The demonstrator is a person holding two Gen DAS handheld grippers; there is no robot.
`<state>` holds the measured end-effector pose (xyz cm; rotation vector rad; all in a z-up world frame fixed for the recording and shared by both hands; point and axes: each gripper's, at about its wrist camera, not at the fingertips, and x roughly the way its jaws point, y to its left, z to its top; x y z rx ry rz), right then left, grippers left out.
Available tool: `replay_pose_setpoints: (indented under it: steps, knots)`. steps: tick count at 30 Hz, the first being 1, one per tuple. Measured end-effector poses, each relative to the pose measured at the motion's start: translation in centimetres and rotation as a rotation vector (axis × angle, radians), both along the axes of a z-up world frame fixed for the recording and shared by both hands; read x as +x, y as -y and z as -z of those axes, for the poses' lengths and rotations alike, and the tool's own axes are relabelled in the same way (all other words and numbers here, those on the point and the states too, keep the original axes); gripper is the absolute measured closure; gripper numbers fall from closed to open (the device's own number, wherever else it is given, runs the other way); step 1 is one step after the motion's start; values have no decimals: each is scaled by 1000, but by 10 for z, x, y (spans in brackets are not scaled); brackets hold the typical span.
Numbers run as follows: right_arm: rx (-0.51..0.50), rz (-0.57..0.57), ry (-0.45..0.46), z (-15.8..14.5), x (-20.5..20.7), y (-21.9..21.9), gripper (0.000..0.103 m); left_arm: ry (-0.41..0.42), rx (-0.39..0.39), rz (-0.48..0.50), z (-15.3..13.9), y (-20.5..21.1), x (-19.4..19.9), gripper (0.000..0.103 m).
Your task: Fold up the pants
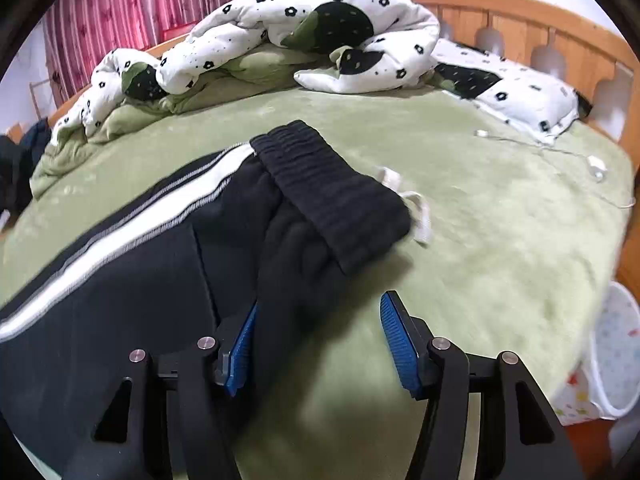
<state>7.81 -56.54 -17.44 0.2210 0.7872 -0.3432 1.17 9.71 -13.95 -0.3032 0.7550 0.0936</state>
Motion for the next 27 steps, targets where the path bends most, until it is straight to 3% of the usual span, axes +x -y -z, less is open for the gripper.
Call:
replay_pose_setpoints:
  steps: [7,13,18,23,27]
  knots:
    - [8,-4,28,-25,-42,-23,46,26,-29,-6,-5,-4,-6,33]
    - [89,-38,55,-44,-53,-56,45,28,27,-21,-11,-12,-17,33]
    - [233,-137,61,-47,-43,-100,45,48,48,-34,-20,-30,-24,33]
    - [230,-238,3,-37,-17,-162,45,27,-14,-26,-13,-56,-22,33]
    - [235,-297,-38,-30,-2,-205,45,52,-20,-44,-7,-69,-12,33]
